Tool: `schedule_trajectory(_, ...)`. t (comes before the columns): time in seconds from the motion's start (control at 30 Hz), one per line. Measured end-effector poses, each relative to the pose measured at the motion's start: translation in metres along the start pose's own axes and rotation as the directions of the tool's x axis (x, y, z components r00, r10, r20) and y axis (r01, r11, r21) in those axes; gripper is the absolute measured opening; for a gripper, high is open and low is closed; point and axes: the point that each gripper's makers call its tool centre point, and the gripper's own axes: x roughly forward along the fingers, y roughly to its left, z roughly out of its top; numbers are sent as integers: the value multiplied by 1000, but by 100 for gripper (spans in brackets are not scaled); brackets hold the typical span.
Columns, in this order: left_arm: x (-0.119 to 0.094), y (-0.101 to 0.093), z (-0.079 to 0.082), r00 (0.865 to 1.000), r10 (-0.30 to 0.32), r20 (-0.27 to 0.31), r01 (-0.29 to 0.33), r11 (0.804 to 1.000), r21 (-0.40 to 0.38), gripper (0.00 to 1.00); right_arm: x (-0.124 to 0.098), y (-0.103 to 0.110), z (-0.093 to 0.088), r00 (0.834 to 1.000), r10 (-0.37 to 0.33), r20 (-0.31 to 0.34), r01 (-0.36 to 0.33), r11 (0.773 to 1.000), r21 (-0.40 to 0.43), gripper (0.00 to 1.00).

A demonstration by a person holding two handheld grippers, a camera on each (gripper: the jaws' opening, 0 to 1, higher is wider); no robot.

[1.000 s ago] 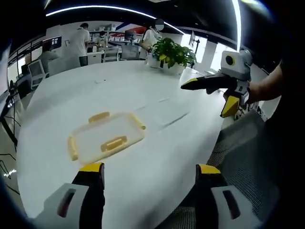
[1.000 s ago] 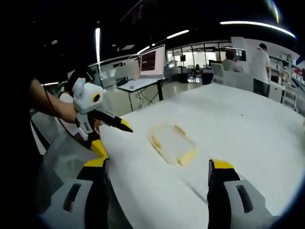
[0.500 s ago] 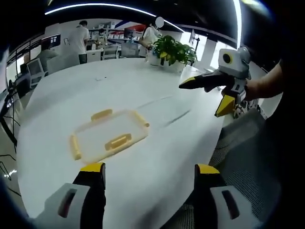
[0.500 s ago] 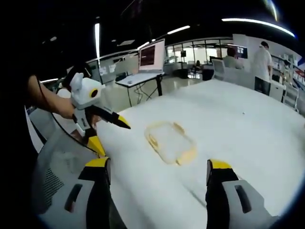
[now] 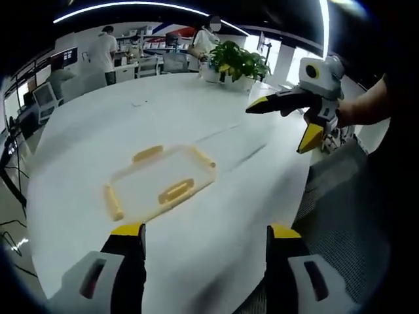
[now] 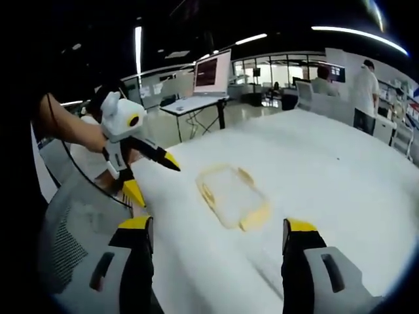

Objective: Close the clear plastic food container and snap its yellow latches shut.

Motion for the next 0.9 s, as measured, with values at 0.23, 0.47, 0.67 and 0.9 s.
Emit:
schedule_trajectory(0.23,4,4,-1,1000,-9,-11,9,1000,2,71,7,-6,-4,999,-4,-33,3,1000,-11,79)
schedule_trajectory(0.47,5,13,-2,999,-19,-28,19,1000,18,70,15,-9,-4,999,5,-47,-6,1000,-19,76)
schedule_trajectory(0.67,5,25,-1,999,-22,-34,22,1000,20,68,25,-11,0,999,10,-51,-12,1000,-26,76)
schedule_trajectory(0.9,7,32,-3,998,-30,-53,32,999,39,67,31,-15,1,998,6,-56,-8,999,-32,76)
